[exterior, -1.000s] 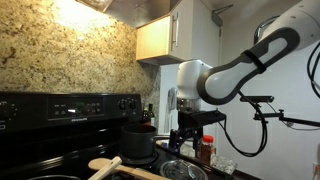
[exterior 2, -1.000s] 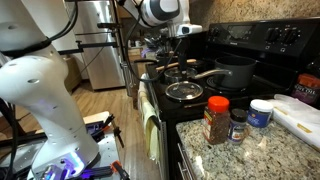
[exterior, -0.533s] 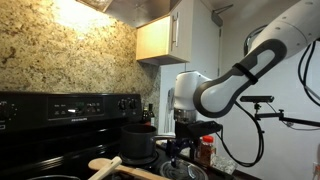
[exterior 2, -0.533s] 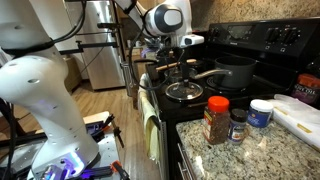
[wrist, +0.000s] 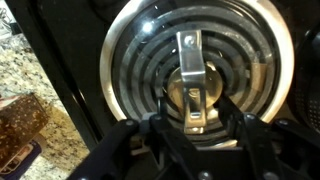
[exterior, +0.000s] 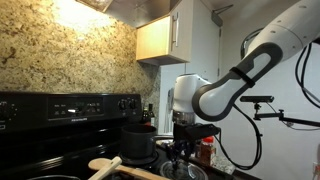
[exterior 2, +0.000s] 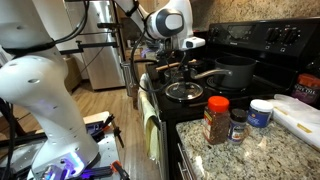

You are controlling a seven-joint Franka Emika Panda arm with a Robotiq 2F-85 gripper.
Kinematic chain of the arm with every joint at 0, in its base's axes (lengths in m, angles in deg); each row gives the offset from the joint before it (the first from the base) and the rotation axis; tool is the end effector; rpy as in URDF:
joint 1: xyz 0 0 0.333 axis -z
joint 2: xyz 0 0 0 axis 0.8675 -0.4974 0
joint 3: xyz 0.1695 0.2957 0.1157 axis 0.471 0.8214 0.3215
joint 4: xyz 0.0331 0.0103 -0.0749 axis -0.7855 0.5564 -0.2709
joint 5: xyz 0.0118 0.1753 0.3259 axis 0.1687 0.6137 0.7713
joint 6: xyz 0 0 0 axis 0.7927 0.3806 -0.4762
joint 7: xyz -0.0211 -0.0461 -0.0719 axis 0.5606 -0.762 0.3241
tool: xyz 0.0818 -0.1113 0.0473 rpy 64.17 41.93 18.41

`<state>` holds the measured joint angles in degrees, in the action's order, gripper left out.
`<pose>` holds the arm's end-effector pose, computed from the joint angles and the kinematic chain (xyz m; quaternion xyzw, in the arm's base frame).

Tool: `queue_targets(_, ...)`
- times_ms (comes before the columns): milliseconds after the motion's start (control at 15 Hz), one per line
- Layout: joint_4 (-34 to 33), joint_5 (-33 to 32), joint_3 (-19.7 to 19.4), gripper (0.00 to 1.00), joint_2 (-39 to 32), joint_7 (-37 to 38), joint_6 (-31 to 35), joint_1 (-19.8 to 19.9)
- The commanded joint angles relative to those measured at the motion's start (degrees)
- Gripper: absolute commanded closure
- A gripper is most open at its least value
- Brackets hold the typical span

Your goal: Put the lid on the pot

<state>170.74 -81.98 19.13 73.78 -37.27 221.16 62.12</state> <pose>0.4796 0.0002 0.3625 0.9609 -0.2701 0.0477 0.0375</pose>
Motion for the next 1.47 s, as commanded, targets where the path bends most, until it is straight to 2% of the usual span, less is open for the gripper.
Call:
queue_targets(0,0.7,1.4,-0.7,0.73,0.4,-1.8,1.4,-0.5)
queue_targets(267,0.5,1.0,-0.5,0.98,0.9,-1.7,0.9,-0.8)
queue_targets(333,0.4,0.9,-0.4,0.98,1.2,-1.8,0.5,-0.9)
queue_targets(400,0.3,0.6,-0.2,0.95,1.5,-1.6,0.0,-1.2)
queue_targets(800,0.0,-0.3,0.9,0.95,6.1,-1.4,-4.4,-3.0)
queue_targets(1133,-3.2,-1.9,4.0,0.95,14.8,-1.4,-18.1,-3.8)
queue_targets(1400,-11.1,-6.5,7.4,0.95,16.0,-1.3,-25.8,-3.3)
